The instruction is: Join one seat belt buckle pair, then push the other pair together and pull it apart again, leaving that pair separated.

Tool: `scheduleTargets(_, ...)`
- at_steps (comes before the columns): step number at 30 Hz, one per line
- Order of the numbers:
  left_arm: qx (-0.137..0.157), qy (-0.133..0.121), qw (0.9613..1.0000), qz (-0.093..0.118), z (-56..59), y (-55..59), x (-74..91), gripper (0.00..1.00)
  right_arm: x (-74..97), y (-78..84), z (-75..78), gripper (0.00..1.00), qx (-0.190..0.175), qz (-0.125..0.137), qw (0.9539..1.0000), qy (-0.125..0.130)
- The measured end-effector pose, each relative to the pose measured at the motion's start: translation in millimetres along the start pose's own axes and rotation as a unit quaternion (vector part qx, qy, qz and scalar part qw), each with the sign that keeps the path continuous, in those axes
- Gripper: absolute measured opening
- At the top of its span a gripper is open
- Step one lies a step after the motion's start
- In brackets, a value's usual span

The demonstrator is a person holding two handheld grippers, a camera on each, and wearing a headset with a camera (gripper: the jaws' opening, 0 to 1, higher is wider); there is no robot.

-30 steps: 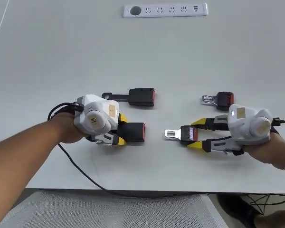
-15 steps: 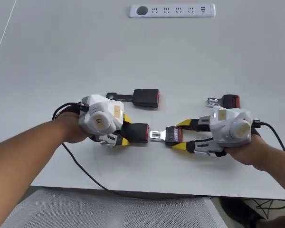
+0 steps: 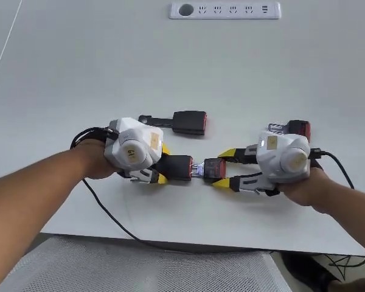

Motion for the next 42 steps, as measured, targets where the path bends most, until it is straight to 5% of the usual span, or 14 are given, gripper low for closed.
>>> scheduleTargets(24, -0.012, 0.003, 0.9999, -0.012, 0.2, -1.4, 0.5, 0.33, -10.7, -13.3, 2.0, 0.34, -0.047, -0.007, 0.9988, 0.007)
scheduleTargets(42, -0.009, 0.003, 1.0, -0.001, -0.9, 1.5, 1.0, 0.33, -15.3, -19.3, 2.9, 0.33, -0.036, -0.023, 0.999, 0.015)
Point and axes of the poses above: the centre of the closed fingertips' face, and the gripper's own axes: x roughly backward along the fingers, z roughly to its right, y roughly out of its underside, the point moved 7 cm from there along x, roughly backward along the fingers, and after that the axes turned 13 degrees about -z, right-handed, at the moved point
